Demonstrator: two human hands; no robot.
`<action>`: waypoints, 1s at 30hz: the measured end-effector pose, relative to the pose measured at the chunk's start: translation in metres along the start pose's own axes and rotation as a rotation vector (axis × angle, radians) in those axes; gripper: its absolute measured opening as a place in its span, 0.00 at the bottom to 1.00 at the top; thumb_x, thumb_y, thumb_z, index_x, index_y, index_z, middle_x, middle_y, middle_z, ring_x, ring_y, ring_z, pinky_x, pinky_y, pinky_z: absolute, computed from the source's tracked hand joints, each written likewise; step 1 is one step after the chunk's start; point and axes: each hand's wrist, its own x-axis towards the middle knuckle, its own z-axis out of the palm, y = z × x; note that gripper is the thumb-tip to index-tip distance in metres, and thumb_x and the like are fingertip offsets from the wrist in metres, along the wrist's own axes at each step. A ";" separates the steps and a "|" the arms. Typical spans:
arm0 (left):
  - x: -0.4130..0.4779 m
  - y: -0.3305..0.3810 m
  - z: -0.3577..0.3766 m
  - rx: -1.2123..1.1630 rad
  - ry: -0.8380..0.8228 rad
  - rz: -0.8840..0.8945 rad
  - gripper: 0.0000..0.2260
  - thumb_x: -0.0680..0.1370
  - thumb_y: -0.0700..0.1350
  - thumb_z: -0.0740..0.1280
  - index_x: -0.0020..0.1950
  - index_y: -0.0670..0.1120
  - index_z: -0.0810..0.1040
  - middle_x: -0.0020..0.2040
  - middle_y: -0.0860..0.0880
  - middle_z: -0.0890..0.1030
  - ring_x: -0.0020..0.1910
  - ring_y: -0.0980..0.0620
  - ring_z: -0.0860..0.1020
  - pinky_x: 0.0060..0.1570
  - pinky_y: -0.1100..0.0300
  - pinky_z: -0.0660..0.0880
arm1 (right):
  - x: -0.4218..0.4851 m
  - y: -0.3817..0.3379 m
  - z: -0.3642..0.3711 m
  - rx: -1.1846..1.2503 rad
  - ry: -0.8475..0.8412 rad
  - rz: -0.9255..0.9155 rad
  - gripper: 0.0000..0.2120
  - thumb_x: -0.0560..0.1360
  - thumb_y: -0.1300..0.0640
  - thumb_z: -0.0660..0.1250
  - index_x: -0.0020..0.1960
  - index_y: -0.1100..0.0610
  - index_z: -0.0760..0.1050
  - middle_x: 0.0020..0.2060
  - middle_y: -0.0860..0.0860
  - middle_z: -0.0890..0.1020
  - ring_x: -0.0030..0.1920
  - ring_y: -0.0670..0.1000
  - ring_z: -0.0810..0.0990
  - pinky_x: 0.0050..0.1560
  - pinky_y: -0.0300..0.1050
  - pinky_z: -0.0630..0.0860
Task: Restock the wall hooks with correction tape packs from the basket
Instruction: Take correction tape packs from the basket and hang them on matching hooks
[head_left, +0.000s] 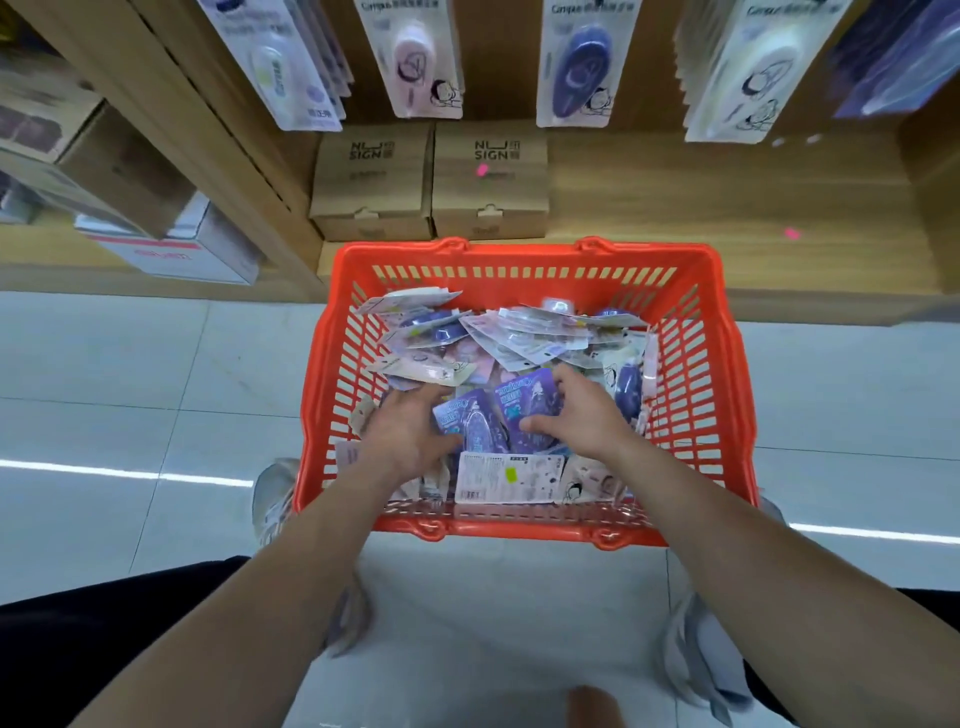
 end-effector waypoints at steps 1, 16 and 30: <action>0.000 0.004 0.004 0.004 -0.015 -0.014 0.32 0.73 0.57 0.76 0.75 0.52 0.71 0.69 0.49 0.77 0.69 0.46 0.71 0.65 0.49 0.74 | 0.001 0.000 -0.001 0.059 0.012 -0.004 0.23 0.71 0.48 0.80 0.59 0.52 0.72 0.51 0.46 0.81 0.50 0.49 0.81 0.52 0.53 0.80; -0.035 0.034 -0.053 -0.888 -0.071 0.107 0.08 0.81 0.44 0.70 0.60 0.45 0.79 0.46 0.48 0.88 0.43 0.48 0.86 0.39 0.58 0.81 | -0.014 -0.050 -0.028 0.500 -0.093 -0.118 0.32 0.67 0.44 0.82 0.68 0.47 0.78 0.54 0.54 0.86 0.57 0.55 0.84 0.60 0.53 0.81; -0.041 0.039 -0.050 -1.072 -0.001 -0.025 0.10 0.76 0.46 0.77 0.54 0.45 0.82 0.40 0.49 0.86 0.34 0.55 0.84 0.35 0.61 0.79 | -0.031 -0.064 -0.021 0.364 -0.109 -0.115 0.24 0.69 0.46 0.81 0.59 0.54 0.79 0.45 0.46 0.77 0.39 0.44 0.74 0.36 0.34 0.69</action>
